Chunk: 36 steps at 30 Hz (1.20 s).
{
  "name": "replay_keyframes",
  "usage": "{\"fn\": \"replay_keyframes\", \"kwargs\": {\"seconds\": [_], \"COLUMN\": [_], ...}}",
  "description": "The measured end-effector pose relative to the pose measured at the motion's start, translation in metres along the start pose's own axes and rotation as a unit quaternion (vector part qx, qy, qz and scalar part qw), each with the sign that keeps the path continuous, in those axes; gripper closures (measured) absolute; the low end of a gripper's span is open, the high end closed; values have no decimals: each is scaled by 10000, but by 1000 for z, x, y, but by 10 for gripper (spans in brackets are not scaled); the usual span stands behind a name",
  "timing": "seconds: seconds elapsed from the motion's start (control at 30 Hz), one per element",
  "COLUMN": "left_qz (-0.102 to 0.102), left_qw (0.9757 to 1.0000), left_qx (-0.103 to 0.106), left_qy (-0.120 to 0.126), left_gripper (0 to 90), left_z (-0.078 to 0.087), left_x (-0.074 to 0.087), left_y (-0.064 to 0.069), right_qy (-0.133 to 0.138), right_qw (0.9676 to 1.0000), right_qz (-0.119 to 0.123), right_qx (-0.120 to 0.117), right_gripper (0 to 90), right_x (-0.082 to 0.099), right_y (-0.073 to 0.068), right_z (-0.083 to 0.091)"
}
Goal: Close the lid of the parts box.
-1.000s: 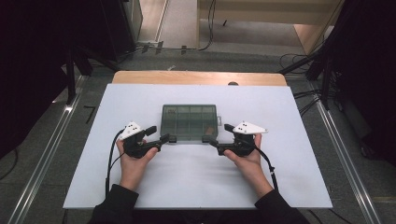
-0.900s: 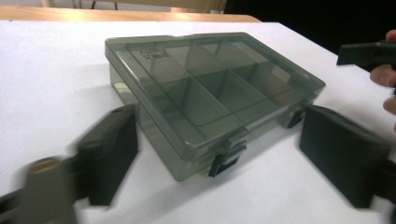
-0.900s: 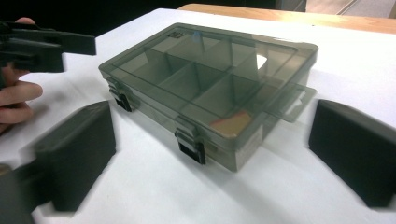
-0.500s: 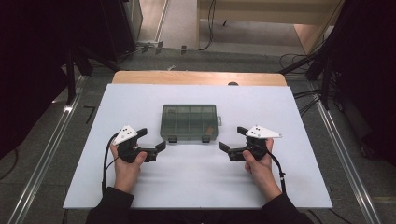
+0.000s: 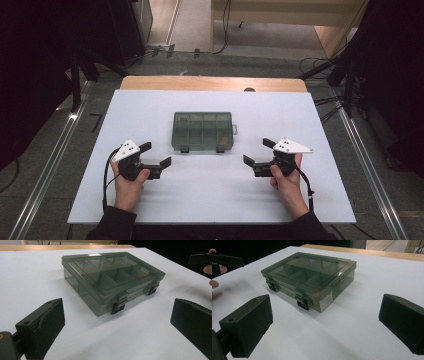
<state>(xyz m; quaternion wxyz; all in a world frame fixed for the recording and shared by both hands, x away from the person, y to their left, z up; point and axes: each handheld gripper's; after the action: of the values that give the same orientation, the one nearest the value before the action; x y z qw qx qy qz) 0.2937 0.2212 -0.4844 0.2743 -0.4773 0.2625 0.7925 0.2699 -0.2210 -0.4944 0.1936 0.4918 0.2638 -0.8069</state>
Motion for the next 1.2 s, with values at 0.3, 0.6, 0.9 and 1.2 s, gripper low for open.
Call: {"fn": "replay_keyframes", "kwargs": {"seconds": [0.3, 0.6, 0.9, 1.2], "left_qz": [2, 29, 58, 85], "left_qw": [10000, 9999, 9998, 9996], "left_qx": [5, -80, -152, -257], "left_qy": [78, 106, 96, 92], "left_gripper": [0, 0, 0, 0], "left_z": [14, 30, 44, 60], "left_x": [2, 7, 14, 21], "left_y": [-2, -9, -12, -18], "right_qy": [79, 89, 132, 174], "right_qw": [9999, 9995, 9987, 9974], "right_qz": [-8, -23, -77, -105], "right_qx": [149, 301, 488, 685], "right_gripper": [0, 0, 0, 0], "right_x": [6, 13, 21, 28], "right_y": [7, 16, 29, 39], "right_z": [20, 39, 60, 82]}}
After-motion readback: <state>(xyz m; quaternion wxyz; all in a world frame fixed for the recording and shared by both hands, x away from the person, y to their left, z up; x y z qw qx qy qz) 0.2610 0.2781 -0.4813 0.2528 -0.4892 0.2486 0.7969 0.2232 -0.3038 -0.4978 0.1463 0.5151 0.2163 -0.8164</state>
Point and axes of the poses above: each handheld gripper's, and its own axes: z roughly backward along the jaws, x roughly out of its underside, y roughly to its right, and after that the axes turned 2 degrees about -z, right-handed
